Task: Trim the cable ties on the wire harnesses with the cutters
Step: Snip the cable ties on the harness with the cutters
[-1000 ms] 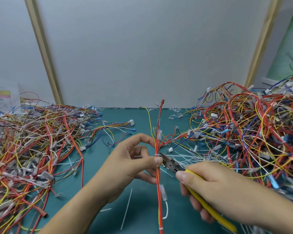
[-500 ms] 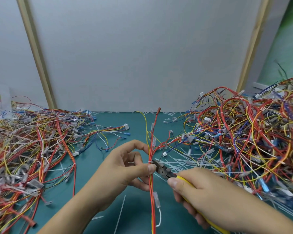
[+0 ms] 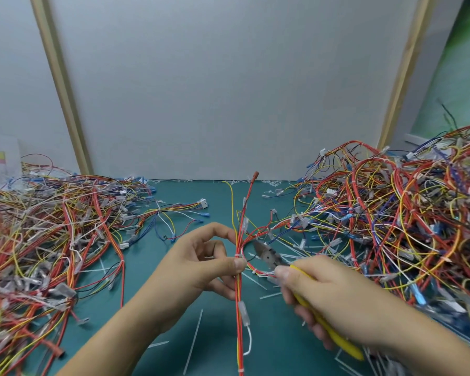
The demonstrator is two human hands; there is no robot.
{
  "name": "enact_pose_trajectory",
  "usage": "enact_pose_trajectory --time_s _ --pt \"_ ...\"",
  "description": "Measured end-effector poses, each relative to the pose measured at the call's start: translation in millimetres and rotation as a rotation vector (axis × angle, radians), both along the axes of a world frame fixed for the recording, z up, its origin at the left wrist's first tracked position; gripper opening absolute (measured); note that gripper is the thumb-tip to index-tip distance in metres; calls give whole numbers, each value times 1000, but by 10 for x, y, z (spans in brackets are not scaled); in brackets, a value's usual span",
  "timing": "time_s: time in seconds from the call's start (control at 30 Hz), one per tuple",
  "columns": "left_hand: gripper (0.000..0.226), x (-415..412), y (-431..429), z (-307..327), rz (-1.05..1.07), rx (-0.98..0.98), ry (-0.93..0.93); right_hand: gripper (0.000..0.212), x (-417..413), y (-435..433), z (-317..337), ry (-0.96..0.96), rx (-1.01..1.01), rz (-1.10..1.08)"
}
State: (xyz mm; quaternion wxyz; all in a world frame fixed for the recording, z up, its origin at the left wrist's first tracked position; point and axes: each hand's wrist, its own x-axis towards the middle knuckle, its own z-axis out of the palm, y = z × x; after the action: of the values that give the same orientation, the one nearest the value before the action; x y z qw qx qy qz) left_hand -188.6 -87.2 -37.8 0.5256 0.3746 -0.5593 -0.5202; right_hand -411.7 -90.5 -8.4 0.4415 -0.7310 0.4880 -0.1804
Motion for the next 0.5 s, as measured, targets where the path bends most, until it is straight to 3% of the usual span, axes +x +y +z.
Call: enact_pose_trajectory --time_s 0.33,0.5 --pt "31 8 92 165 -173 -6 262 47 -26 -174 128 -449 122 -253" --pt "29 -99 249 452 -332 -21 236 40 -40 -100 52 -497 110 -394"
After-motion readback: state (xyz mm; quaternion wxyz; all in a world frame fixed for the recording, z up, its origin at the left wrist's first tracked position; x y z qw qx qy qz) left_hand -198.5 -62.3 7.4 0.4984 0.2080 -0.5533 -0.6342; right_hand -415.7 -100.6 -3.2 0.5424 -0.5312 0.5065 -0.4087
